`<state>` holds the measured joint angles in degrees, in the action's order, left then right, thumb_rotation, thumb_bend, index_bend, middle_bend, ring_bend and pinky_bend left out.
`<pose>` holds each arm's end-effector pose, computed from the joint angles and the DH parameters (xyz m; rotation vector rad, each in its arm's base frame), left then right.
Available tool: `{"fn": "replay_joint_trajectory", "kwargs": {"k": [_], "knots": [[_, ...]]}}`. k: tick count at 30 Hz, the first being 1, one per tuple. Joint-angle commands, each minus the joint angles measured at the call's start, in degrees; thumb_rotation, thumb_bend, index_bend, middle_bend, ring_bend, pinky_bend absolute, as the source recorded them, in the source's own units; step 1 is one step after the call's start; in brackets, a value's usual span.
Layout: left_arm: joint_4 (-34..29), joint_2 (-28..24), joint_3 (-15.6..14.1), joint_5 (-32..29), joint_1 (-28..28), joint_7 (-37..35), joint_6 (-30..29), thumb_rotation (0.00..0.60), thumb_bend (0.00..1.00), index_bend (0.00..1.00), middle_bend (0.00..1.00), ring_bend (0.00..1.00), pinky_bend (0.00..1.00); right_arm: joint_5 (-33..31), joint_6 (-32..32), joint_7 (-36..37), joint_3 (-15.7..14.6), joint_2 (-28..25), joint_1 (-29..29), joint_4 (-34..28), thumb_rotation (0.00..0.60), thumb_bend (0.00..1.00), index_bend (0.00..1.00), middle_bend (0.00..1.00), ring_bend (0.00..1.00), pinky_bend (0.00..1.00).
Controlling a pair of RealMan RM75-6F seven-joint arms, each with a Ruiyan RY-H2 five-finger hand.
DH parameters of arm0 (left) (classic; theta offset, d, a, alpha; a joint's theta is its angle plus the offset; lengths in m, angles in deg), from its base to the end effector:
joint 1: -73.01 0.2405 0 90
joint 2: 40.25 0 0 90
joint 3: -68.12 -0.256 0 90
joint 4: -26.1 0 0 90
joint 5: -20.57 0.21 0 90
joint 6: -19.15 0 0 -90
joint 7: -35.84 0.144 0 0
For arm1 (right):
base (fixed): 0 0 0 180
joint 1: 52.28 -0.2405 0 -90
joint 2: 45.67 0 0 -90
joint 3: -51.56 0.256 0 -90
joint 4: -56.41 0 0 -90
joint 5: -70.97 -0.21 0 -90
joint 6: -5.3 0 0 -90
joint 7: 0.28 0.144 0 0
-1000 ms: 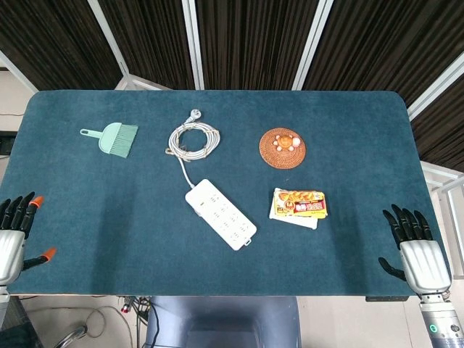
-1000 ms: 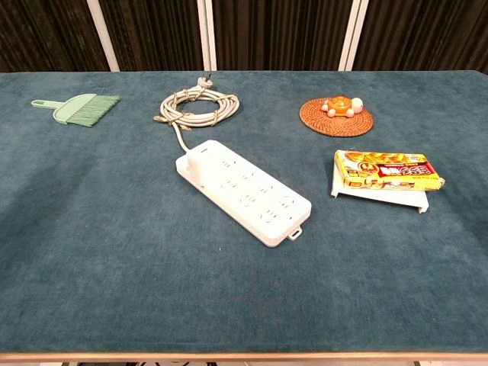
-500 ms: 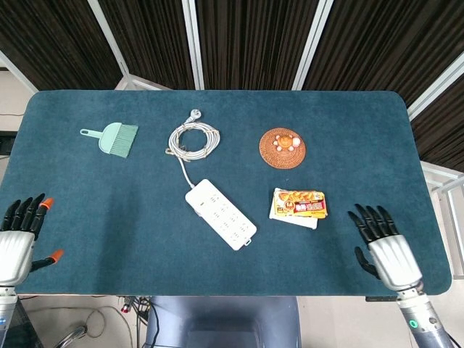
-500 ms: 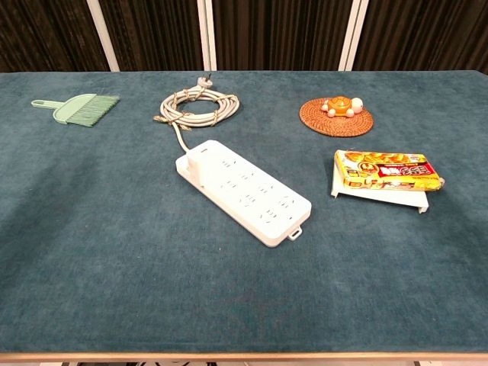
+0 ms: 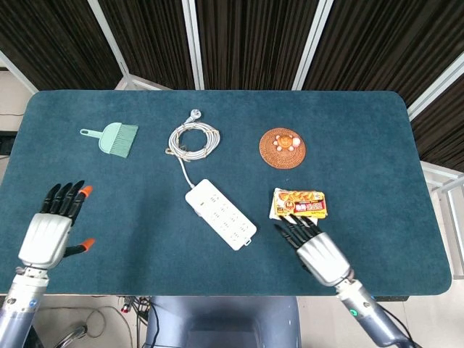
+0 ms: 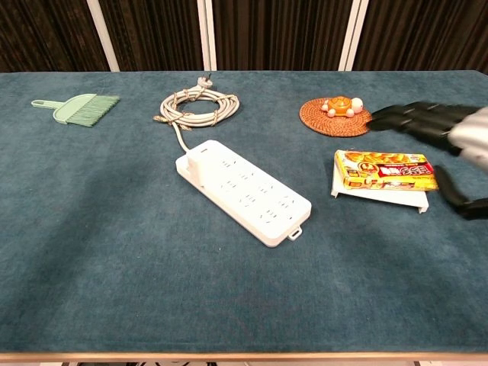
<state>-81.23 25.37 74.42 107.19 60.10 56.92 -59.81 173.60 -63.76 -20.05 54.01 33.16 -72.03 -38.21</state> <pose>-0.2200 0.2201 0.1268 -1.5749 -0.7557 -0.9545 -0.1878 -0.2185 0.0327 1.9910 -0.5844 1.0566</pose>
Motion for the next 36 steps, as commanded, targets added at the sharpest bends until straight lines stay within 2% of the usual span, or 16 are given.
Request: {"fn": "replay_joint_trajectory", "kwargs": {"k": [1,13,23,36], "knots": [[-3.56,-0.67,2.33,-3.26,-3.1,3.64,3.61,0.6,0.0,0.0,0.0,0.0,0.0,-1.86,3.19,-2.51,0.81,3.07,-2.06,-0.63,0.6,0.89,0.1,0.11,0.11,0.21],[-6.15,2.86,5.96,-12.74,-11.38,12.16,12.22,0.6,0.0,0.01,0.03,0.0,0.0,-8.84,10.13,-6.97,3.18,12.21,-6.21,2.96,0.6,0.89,0.17,0.15,0.14,0.22],[-4.87,6.44,6.54,-18.03,-15.51,16.53,14.35,0.6,0.0,0.02,0.03,0.0,0.0,-12.88,12.38,-7.05,4.61,16.48,-8.66,7.45,0.6,0.89,0.17,0.15,0.14,0.22],[-2.04,10.17,6.28,-23.79,-19.7,18.92,16.24,0.6,0.0,0.03,0.05,0.0,0.0,-13.46,13.28,-4.58,2.38,19.78,-10.32,12.45,0.6,0.89,0.19,0.18,0.16,0.22]]}}
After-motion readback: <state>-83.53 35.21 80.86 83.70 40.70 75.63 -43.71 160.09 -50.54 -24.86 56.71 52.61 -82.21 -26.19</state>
